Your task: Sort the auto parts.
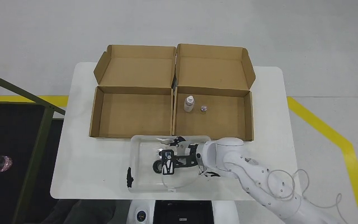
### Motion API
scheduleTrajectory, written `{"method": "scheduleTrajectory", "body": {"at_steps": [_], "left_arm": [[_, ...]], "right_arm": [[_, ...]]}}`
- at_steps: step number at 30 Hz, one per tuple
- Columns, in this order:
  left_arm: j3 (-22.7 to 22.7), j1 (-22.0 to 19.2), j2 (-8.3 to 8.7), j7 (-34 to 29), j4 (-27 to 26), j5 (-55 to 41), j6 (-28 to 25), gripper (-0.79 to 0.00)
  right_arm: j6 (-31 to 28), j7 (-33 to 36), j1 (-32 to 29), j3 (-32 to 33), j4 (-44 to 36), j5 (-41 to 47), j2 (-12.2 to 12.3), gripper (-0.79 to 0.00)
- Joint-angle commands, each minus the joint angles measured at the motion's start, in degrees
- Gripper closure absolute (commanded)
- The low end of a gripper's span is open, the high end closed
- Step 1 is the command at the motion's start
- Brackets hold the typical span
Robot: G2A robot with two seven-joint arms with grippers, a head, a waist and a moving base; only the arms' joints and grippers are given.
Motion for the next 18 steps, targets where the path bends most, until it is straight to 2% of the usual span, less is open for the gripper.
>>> {"method": "scheduleTrajectory", "body": {"at_steps": [1,18], "left_arm": [[0.0,0.0,0.00,0.0,0.0,0.0,0.0,-0.785],[0.0,0.0,0.00,0.0,0.0,0.0,0.0,-0.785]], "right_arm": [[0.2,0.1,0.1,-0.4,0.5,-0.2,-0.2,-0.369],[1.2,1.2,1.8,-3.5,4.7,-1.0,-2.2,-0.369]]}}
